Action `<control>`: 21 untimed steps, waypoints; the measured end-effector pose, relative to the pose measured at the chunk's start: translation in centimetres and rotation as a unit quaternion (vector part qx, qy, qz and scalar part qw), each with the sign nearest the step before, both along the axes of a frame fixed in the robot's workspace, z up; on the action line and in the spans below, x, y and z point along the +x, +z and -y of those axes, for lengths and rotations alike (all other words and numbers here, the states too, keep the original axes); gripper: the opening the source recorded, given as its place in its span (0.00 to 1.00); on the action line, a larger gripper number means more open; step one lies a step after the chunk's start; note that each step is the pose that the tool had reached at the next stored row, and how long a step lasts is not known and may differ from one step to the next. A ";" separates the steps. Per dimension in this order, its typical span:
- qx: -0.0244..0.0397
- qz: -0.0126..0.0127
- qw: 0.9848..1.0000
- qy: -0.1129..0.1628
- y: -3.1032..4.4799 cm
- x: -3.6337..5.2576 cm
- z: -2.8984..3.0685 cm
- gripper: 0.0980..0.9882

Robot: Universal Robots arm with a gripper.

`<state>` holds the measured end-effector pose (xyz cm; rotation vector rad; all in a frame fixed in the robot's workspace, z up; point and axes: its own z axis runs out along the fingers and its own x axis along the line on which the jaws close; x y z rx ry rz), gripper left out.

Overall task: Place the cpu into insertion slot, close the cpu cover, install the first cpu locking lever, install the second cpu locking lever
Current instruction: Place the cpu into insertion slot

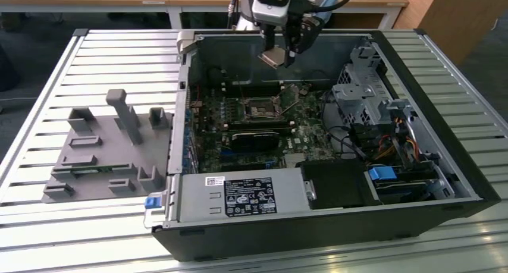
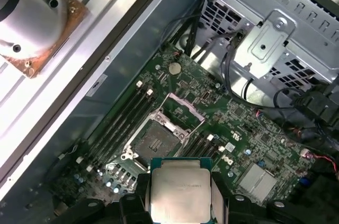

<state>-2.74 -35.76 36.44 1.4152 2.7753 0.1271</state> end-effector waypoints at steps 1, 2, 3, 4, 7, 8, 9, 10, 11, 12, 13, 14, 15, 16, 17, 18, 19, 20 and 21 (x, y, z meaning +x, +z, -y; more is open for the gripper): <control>0.000 0.000 1.000 -0.005 0.00 0.00 0.00 0.50; 0.000 0.000 1.000 -0.010 -0.01 0.00 0.00 0.50; 0.000 0.000 1.000 -0.015 -0.01 0.00 -0.01 0.50; 0.000 0.000 1.000 -0.019 -0.02 0.00 -0.01 0.50; 0.000 0.000 0.999 -0.032 -0.02 0.00 -0.03 0.50; 0.000 0.000 0.999 -0.037 -0.03 0.00 -0.03 0.50; 0.000 0.000 0.999 -0.042 -0.03 -0.02 -0.03 0.50; 0.000 0.000 0.999 -0.047 -0.04 -0.02 -0.03 0.50; 0.000 0.000 0.999 -0.052 -0.04 -0.03 -0.03 0.50; 0.000 0.000 0.998 -0.057 -0.05 -0.04 -0.03 0.50; 0.000 0.000 0.998 -0.062 -0.05 -0.05 -0.03 0.50; 0.000 0.000 0.998 -0.068 -0.06 -0.06 -0.03 0.50; 0.000 0.000 0.997 -0.073 -0.06 -0.07 -0.03 0.50; 0.000 0.000 0.997 -0.078 -0.07 -0.07 -0.03 0.50; -0.001 0.000 0.997 -0.083 -0.07 -0.08 -0.03 0.50; -0.001 0.000 0.996 -0.088 -0.07 -0.09 -0.03 0.50; -0.001 0.000 0.996 -0.094 -0.08 -0.09 -0.03 0.50; -0.001 0.000 0.995 -0.099 -0.08 -0.11 -0.03 0.50; -0.001 0.000 0.995 -0.104 -0.09 -0.11 -0.04 0.50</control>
